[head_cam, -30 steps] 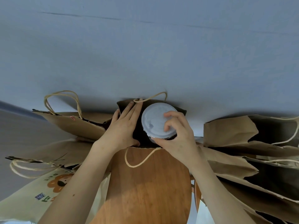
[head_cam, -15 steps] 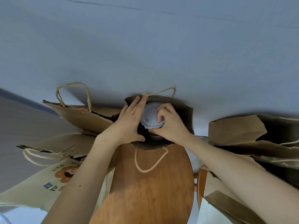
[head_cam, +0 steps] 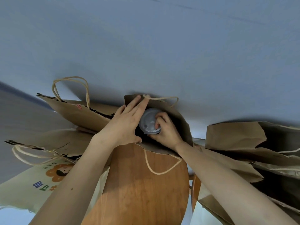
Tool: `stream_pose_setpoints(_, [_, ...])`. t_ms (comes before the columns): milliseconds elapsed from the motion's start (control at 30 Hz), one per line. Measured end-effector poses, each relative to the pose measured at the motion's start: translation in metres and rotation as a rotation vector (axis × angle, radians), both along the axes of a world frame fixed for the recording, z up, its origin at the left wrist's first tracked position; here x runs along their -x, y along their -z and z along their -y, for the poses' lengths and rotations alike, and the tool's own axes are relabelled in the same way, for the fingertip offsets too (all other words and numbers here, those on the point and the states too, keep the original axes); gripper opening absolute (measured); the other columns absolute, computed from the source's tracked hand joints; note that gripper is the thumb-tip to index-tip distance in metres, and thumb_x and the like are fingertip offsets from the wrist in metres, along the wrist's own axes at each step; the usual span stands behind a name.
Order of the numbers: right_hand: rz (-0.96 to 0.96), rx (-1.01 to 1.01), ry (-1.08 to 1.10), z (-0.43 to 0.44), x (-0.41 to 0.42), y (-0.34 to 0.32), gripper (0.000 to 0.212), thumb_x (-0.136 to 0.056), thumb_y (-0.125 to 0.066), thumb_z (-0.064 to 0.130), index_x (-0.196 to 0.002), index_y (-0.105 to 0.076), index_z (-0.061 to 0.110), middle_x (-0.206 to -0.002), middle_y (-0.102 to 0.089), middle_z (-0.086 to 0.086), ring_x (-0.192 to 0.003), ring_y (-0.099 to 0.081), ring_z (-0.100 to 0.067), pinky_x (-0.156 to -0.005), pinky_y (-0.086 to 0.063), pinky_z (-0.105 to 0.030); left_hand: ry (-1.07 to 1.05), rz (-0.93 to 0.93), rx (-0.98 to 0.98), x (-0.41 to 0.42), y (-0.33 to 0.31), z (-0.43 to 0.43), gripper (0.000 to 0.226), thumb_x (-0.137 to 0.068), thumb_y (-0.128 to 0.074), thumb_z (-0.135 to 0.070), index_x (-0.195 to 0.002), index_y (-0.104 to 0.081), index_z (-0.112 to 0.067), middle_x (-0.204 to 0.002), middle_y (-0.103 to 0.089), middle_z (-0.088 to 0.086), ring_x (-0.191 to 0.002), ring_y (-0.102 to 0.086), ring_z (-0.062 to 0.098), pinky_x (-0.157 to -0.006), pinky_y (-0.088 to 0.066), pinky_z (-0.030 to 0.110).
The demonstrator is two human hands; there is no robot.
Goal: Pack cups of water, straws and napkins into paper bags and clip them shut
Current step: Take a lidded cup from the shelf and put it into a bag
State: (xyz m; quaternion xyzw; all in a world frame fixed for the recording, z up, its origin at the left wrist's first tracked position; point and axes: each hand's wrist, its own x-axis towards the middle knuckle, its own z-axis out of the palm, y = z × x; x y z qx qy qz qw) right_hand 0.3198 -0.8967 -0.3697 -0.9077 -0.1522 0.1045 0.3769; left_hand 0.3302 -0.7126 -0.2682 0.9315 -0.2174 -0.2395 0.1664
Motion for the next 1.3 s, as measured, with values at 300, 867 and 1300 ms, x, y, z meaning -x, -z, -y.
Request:
stream_pose_setpoints(300, [0.0,0.009,-0.011,0.003,-0.006,0.008,0.038,-0.064,-0.082,0.01,-0.072,-0.045,0.007,-0.115,-0.047,-0.015,-0.107,-0.045,-0.02,-0.085,-0.04,-0.023,-0.007,0.005,0.003,-0.004,0.0,0.001,0.128,-0.07,-0.078,-0.034,-0.132,0.033,-0.032,-0.153,0.018,-0.015,-0.127,0.03,-0.005,-0.114,-0.004,0.033])
stream_pose_setpoints(867, [-0.203,0.531,-0.077,-0.004,-0.011,-0.035,0.046,-0.077,-0.068,0.037,-0.108,-0.05,0.009,-0.152,-0.008,-0.004,-0.129,-0.023,-0.035,-0.091,-0.043,-0.04,0.014,-0.022,-0.003,-0.006,-0.003,0.0,0.13,-0.068,-0.08,-0.033,-0.138,0.031,-0.027,-0.15,0.021,-0.018,-0.128,0.03,-0.003,-0.115,-0.004,0.037])
stream_pose_setpoints(1300, [-0.386,0.593,0.031,0.01,-0.009,-0.036,0.045,-0.077,-0.071,0.025,-0.109,-0.051,0.001,-0.142,-0.012,-0.008,-0.123,-0.025,-0.038,-0.104,-0.034,-0.033,0.014,0.009,-0.039,-0.008,-0.007,-0.009,0.12,-0.073,-0.077,-0.024,-0.145,0.019,-0.025,-0.156,0.007,-0.009,-0.139,0.023,0.011,-0.114,-0.008,0.036])
